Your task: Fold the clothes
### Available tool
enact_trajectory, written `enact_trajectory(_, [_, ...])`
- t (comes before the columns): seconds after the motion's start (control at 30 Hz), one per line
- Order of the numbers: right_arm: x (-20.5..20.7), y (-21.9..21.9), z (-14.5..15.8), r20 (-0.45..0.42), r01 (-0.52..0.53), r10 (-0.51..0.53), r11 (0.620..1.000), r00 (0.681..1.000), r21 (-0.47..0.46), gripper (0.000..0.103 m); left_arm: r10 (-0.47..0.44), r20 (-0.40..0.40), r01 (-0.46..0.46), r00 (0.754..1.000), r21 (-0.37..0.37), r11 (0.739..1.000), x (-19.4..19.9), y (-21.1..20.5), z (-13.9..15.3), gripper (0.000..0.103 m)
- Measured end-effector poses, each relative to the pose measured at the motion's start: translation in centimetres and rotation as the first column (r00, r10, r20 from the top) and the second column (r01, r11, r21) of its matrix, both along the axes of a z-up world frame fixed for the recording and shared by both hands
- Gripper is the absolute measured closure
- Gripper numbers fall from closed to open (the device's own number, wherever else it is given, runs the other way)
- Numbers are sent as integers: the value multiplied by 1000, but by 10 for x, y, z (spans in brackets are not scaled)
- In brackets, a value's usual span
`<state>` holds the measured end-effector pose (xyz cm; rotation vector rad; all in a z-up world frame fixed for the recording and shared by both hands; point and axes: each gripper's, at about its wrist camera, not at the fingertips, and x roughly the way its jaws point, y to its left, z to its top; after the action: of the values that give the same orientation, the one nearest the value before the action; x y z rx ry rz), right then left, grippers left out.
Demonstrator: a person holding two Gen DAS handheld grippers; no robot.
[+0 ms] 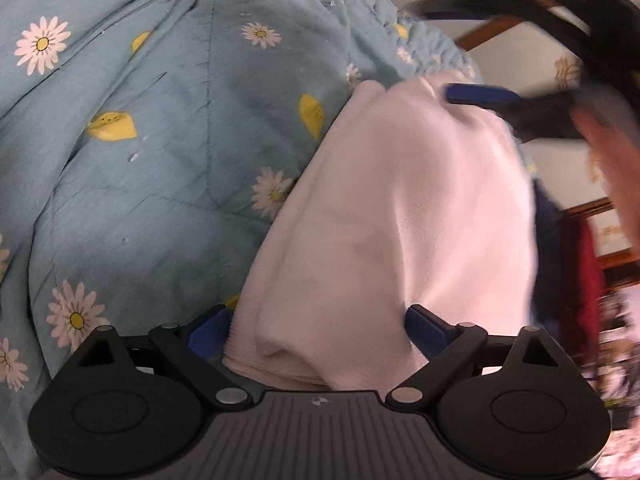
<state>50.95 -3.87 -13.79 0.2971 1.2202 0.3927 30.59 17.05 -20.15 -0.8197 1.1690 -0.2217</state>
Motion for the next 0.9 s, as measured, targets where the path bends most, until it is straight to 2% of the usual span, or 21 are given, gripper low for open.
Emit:
enact_trajectory(0.03, [-14, -9, 16, 18, -1, 0, 999, 1000, 49, 34, 37, 14, -36, 999, -54, 998, -1, 11, 3, 10])
enact_trajectory(0.1, [-45, -26, 40, 53, -12, 8, 997, 999, 77, 34, 97, 34, -93, 995, -87, 992, -2, 26, 10, 9])
enact_trajectory(0.17, [-90, -48, 59, 108, -10, 5, 999, 994, 39, 34, 170, 58, -163, 984, -109, 981, -5, 44, 17, 9])
enact_trajectory(0.2, [-104, -55, 62, 125, -3, -1, 999, 992, 31, 34, 187, 65, -181, 980, -91, 979, -4, 47, 17, 9])
enact_trajectory(0.3, [-151, -90, 61, 172, 60, -74, 994, 982, 90, 33, 133, 19, -131, 991, -89, 987, 16, 36, -1, 9])
enact_trajectory(0.37, [-185, -114, 47, 169, 137, -165, 977, 972, 165, 33, 88, -9, -88, 996, -97, 991, 20, 27, -10, 10])
enact_trajectory(0.4, [-197, -122, 41, 160, 163, -196, 967, 967, 197, 33, 64, -16, -65, 998, -67, 996, 18, 19, -12, 13])
enact_trajectory(0.47, [-228, -144, 15, 80, 240, -279, 916, 957, 322, 33, 37, -4, -37, 999, 28, 999, 18, 6, -13, 16])
enact_trajectory(0.5, [-237, -148, 6, 54, 257, -294, 899, 954, 355, 33, 31, 10, -32, 999, 80, 996, 18, -1, -13, 18])
enact_trajectory(0.53, [-249, -153, -5, 10, 282, -312, 872, 950, 399, 33, 40, 13, -41, 999, 90, 995, 18, -3, -13, 23])
enact_trajectory(0.57, [-264, -158, -19, -47, 323, -339, 834, 940, 447, 33, 51, 12, -52, 999, 68, 996, 17, -3, -13, 40])
enact_trajectory(0.6, [-276, -160, -30, -90, 357, -359, 804, 929, 475, 33, 68, 12, -69, 998, 16, 998, 13, -2, -10, 55])
enact_trajectory(0.63, [-287, -160, -38, -121, 380, -371, 783, 921, 493, 33, 79, 11, -79, 997, -3, 997, 9, 0, -9, 59])
enact_trajectory(0.67, [-297, -160, -46, -142, 395, -377, 771, 915, 499, 33, 84, 13, -84, 996, -17, 996, 7, 2, -9, 75])
enact_trajectory(0.77, [-313, -160, -59, -167, 425, -397, 756, 903, 497, 33, 73, 28, -71, 997, -77, 995, -4, 5, -8, 82])
enact_trajectory(0.9, [-317, -161, -52, -147, 444, -432, 748, 890, 493, 33, 79, -22, -81, 997, -194, 978, -9, 11, -5, 84])
